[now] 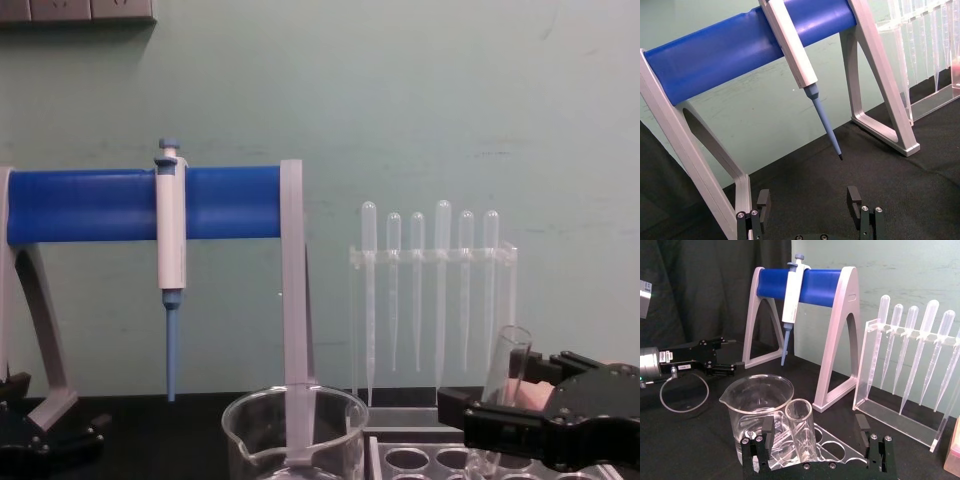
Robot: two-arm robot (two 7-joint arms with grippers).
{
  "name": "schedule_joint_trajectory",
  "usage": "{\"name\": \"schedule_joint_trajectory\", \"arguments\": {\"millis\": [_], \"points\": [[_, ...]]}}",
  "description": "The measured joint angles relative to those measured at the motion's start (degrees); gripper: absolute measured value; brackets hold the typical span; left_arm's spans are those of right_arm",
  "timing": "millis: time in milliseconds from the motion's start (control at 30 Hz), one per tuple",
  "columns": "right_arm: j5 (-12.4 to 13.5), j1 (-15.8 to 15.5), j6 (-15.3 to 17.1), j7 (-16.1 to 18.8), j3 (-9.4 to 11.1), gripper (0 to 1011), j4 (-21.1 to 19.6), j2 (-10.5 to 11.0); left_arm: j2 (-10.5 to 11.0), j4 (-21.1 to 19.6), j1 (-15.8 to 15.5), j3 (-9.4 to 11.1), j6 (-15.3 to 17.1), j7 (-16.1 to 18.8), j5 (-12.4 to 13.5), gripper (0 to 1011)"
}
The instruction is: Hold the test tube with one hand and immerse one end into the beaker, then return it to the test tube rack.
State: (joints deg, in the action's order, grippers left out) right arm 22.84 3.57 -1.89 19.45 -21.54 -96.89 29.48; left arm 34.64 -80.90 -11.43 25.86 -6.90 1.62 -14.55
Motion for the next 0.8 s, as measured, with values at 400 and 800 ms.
{"name": "schedule_joint_trajectory", "arguments": {"millis": [400,800], "points": [[0.09,-0.06,-0.08,-0.01,0.03,1002,-0.09,0.07,0.00,0.00,0.00,0.00,0.00,0.00,0.00,1000],[0.16,-0.08,-0.12,-0.03,0.03,947,-0.13,0.12,0.00,0.00,0.00,0.00,0.00,0.00,0.00,1000]]}}
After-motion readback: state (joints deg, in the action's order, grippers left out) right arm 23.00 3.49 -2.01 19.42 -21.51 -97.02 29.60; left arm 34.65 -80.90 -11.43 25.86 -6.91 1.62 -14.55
